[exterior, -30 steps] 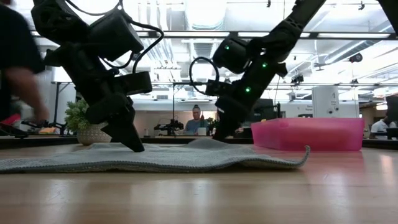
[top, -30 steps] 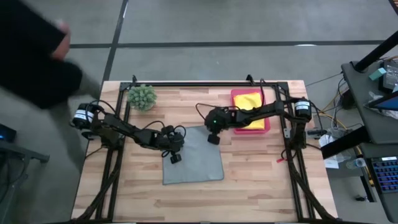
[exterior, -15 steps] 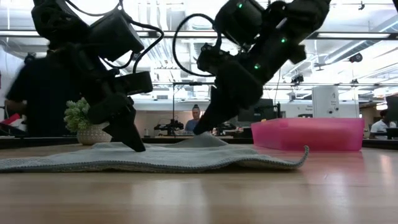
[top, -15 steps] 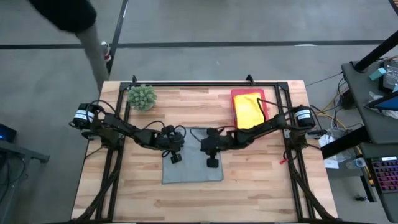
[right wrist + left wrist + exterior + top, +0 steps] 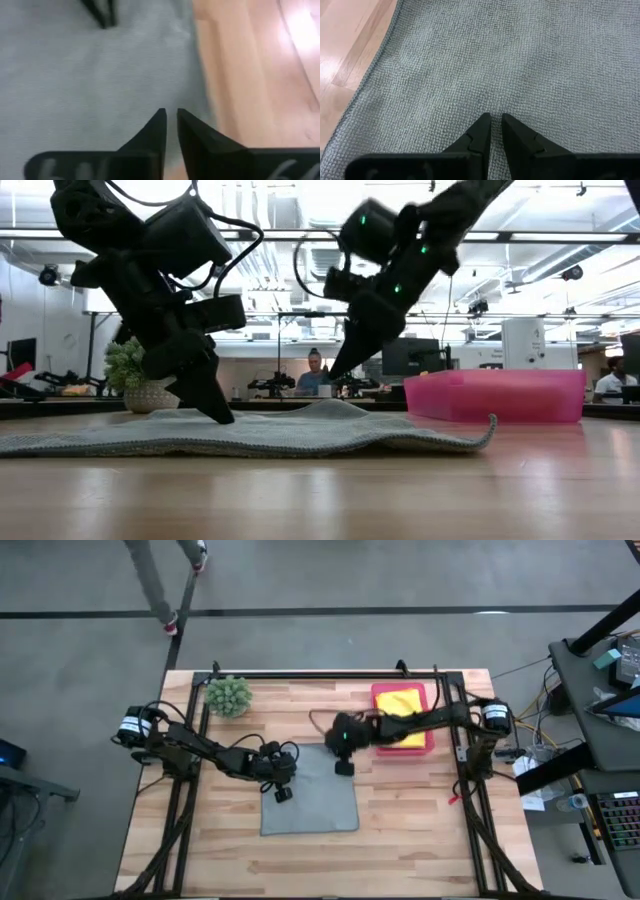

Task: Fold microfiber towels
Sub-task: Fold the gray microfiber cloth

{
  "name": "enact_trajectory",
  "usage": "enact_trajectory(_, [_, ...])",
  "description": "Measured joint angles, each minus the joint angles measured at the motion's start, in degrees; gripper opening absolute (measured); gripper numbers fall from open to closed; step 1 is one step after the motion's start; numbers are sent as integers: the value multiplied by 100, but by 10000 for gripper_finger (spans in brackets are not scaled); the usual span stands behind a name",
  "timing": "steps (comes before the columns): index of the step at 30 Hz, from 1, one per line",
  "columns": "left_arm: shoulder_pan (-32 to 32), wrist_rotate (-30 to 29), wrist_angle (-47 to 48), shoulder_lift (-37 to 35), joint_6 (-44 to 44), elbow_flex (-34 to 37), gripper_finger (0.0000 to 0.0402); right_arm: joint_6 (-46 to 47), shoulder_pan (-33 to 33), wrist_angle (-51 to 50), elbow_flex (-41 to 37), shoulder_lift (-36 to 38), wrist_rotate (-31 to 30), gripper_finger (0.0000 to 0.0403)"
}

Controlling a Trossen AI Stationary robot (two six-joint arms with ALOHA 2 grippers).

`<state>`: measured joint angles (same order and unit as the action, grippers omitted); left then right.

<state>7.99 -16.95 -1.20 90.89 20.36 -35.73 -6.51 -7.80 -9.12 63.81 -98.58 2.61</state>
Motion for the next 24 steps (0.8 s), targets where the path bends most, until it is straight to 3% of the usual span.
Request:
enact_trajectory(9, [0,0,-24,0,-20,0,33,-468,-829,491,-2,-440,1514,164])
enact_trajectory(13, [0,1,-35,0,-23,0,33,-478,-883,465,59,-700,1642,198])
enact_trajectory(18, [0,2,-37,0,-26,0,33,-611,-883,294,70,-790,1846,208])
enact_trajectory(24, [0,2,-48,0,-26,0,33,-529,-864,-206,70,-660,2307,183])
